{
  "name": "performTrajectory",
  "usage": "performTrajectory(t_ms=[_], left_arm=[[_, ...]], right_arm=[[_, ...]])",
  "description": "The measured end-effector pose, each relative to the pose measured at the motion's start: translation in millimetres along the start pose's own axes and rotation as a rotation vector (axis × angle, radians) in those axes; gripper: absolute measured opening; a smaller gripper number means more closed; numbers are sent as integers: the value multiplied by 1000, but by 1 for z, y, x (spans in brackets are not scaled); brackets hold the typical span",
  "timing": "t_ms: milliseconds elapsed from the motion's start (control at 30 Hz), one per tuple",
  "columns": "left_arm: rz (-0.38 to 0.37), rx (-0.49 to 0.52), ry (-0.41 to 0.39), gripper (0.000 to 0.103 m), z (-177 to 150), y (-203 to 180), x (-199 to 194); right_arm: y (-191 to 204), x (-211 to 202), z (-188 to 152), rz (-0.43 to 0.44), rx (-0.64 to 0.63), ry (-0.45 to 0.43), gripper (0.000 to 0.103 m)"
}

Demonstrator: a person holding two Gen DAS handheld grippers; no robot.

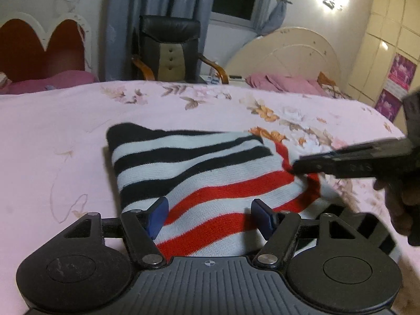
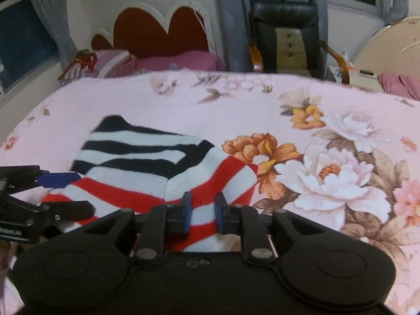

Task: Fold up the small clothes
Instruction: 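Lower the folded sweater onto the sheet with both grippers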

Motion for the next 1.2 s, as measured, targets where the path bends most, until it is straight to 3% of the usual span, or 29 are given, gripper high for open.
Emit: performTrajectory(t_ms=[267, 400, 533, 633, 700, 900, 1200], left_arm=[[3, -50, -42, 70, -31, -8, -44], [15, -57, -65, 70, -37, -13, -56], [-3, -54, -73, 70, -41, -25, -68], [94, 31, -8, 70, -52, -33, -52], [123, 37, -8, 70, -55, -34, -48], [224, 112, -17, 70, -62, -51, -44], [229, 49, -17, 81, -67, -42, -45]], right_arm=[[11, -63, -26, 50, -35, -68, 22], [29, -80, -42, 85, -126, -105, 20], [48, -78, -57, 84, -256, -87, 19], [51, -67, -66, 37, -309, -48, 19], [48, -58, -70, 19, -312, -19, 18], [42, -54, -79, 9, -319, -43, 18], [34, -58, -88, 26, -296, -76, 18]])
Point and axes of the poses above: each gripper's, at about its wrist camera, not at the fingertips, and x roughly the way its jaws point, y to its left, z to its top, the point moved 2 cm from there along x, roughly the way its jaws point
